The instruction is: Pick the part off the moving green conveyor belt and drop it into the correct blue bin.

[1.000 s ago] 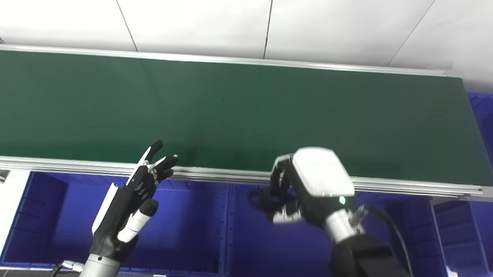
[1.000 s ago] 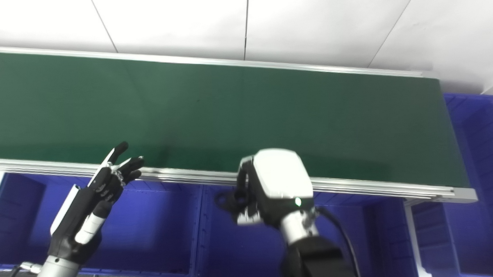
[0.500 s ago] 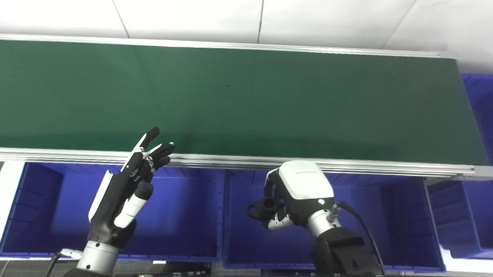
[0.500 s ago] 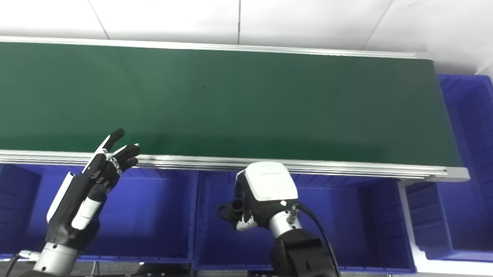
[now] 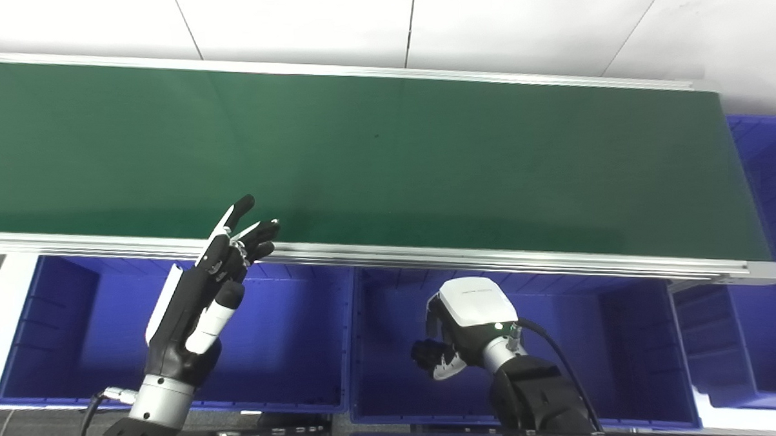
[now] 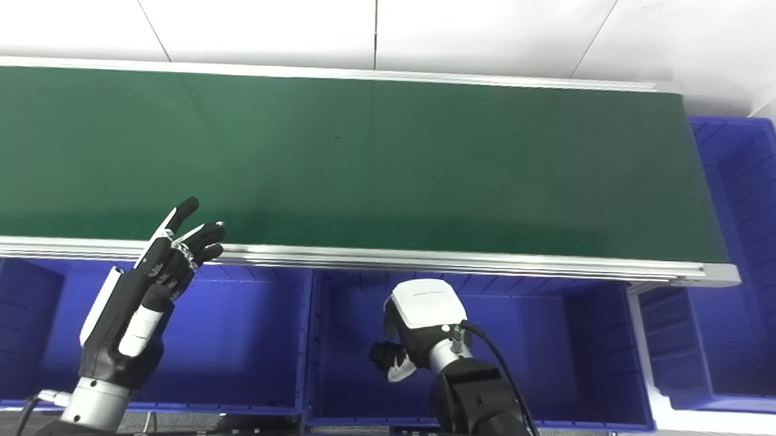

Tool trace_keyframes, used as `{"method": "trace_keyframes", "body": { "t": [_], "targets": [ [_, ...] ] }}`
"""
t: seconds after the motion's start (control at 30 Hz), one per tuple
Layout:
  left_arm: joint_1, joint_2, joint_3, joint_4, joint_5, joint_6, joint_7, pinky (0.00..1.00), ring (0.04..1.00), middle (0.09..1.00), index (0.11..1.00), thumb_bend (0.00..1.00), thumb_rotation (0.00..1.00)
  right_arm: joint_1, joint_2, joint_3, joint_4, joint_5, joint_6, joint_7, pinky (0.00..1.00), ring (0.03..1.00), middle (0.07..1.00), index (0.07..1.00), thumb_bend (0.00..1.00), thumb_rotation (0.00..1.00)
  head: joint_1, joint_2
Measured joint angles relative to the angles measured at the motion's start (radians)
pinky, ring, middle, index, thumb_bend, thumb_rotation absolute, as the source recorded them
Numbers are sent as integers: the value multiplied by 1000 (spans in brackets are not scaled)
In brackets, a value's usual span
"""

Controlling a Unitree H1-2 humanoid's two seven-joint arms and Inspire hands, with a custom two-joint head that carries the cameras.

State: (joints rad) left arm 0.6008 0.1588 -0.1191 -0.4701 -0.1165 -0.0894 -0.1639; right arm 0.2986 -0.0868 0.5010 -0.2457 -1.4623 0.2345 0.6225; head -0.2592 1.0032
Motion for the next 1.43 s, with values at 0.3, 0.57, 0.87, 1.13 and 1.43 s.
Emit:
{"method": "trace_keyframes", "body": {
  "t": [0.3, 0.57, 0.87, 1.13, 1.43],
  "targets": [
    [0, 0, 4, 0, 0, 0, -3, 862, 866, 825, 954, 788, 820, 4, 5, -6, -23, 4, 0, 28, 456, 616, 763, 824, 1000, 821, 2, -9],
    [4, -1, 0, 1, 2, 0, -6, 867, 869, 829, 960, 790, 811, 80, 35, -146, -361, 293, 101, 230, 524, 649, 737, 789, 1000, 958, 14, -24],
    [8, 1, 5, 44, 13, -2, -7, 870, 871, 834, 967, 772, 814, 316, 62, -354, -541, 871, 104, 61, 567, 648, 728, 772, 1000, 952, -9, -57],
    [5, 13, 13, 86, 15, -23, -13, 875, 872, 842, 965, 745, 803, 393, 177, -460, -211, 1276, -171, -213, 643, 702, 758, 811, 996, 1000, -18, -100],
    [11, 13, 22, 142, 62, -152, -14, 886, 901, 888, 979, 740, 813, 371, 182, -420, -72, 1322, -443, -397, 815, 866, 893, 887, 998, 1000, -44, -193]
  ]
}}
